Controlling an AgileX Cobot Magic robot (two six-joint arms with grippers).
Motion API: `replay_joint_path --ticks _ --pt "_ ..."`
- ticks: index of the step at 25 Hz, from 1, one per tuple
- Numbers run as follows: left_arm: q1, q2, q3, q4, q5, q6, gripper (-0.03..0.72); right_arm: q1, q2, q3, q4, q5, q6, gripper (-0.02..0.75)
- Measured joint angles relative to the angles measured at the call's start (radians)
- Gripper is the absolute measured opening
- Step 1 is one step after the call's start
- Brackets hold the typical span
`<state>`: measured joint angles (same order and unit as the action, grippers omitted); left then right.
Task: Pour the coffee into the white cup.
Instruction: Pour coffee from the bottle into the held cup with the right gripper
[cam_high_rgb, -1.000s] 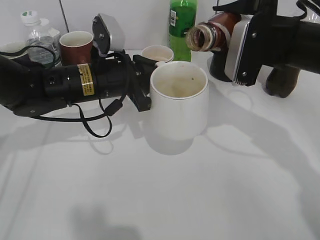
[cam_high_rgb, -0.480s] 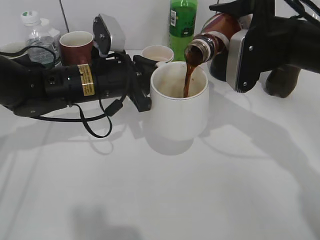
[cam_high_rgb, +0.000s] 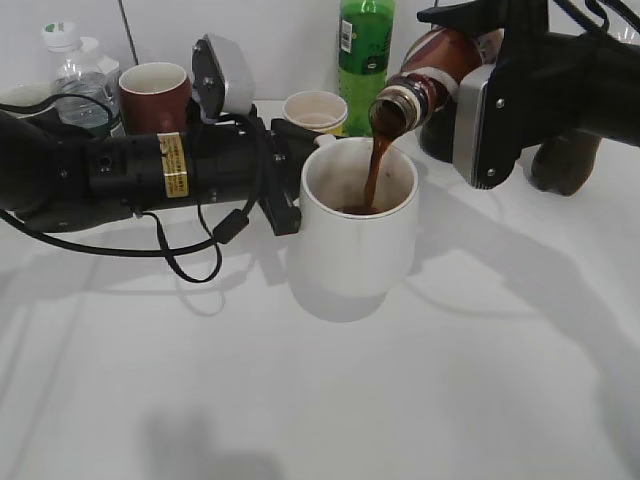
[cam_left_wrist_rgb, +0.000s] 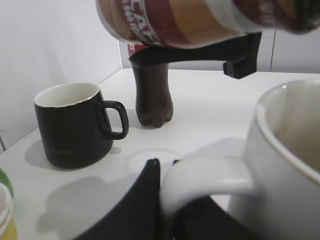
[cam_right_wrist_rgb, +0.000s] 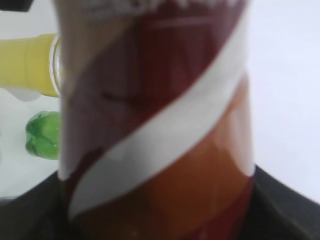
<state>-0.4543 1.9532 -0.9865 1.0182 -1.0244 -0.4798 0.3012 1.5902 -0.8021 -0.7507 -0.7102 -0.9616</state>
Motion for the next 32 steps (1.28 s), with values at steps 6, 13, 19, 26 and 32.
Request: replay_joint_path --ticks 6,13,19,26,32 --pt "0.000 0.000 0.000 0.004 -0.015 0.000 0.036 0.000 0.000 0.000 0.000 -0.001 -0.015 0.534" --pt "0.000 0.000 0.000 0.034 -0.015 0.000 0.036 0.000 0.000 0.000 0.000 -0.001 -0.022 0.534" --pt "0.000 0.000 0.000 0.040 -0.016 0.000 0.036 0.000 0.000 0.000 0.000 -0.002 -0.053 0.534" --pt "0.000 0.000 0.000 0.041 -0.020 0.000 0.036 0.000 0.000 0.000 0.000 -0.003 -0.069 0.534" --pt "0.000 0.000 0.000 0.042 -0.020 0.000 0.036 0.000 0.000 0.000 0.000 -0.004 -0.094 0.534"
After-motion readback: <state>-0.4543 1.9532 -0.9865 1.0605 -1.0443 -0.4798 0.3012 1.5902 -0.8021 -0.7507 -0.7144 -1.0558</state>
